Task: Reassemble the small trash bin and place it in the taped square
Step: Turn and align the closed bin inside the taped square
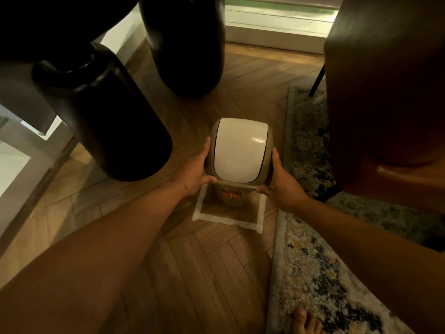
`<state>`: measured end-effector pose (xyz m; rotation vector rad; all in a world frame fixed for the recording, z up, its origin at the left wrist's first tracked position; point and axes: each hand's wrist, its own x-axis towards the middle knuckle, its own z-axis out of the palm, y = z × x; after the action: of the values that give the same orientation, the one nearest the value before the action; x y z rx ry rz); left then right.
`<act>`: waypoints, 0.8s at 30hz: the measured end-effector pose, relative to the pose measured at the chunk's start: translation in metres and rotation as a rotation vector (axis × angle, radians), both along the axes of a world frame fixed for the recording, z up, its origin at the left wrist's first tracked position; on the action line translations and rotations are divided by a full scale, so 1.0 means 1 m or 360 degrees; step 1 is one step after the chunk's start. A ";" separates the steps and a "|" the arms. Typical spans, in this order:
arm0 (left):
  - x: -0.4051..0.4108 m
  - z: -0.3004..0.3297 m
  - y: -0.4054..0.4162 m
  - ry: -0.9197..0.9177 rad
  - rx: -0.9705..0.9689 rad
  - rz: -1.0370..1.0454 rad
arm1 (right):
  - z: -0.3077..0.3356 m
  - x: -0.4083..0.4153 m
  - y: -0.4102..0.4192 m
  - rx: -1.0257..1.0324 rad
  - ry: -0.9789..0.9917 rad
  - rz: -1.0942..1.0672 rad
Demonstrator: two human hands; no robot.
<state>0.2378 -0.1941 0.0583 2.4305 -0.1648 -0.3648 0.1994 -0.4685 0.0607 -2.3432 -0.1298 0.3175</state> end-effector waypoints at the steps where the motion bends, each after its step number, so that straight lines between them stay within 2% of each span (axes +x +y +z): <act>1: 0.002 0.000 0.000 -0.0012 0.0024 -0.0009 | 0.001 0.001 0.001 -0.0006 -0.0002 -0.0001; 11: 0.015 0.004 -0.003 0.0017 0.0054 -0.0010 | -0.002 0.013 0.000 -0.0018 -0.0021 -0.0031; 24: 0.017 0.006 -0.009 -0.0107 0.0070 0.0084 | -0.007 0.023 -0.004 0.0035 -0.0071 -0.0022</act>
<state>0.2546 -0.2029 0.0647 2.4868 -0.1226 -0.2659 0.2228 -0.4720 0.0537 -2.3290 -0.1380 0.2561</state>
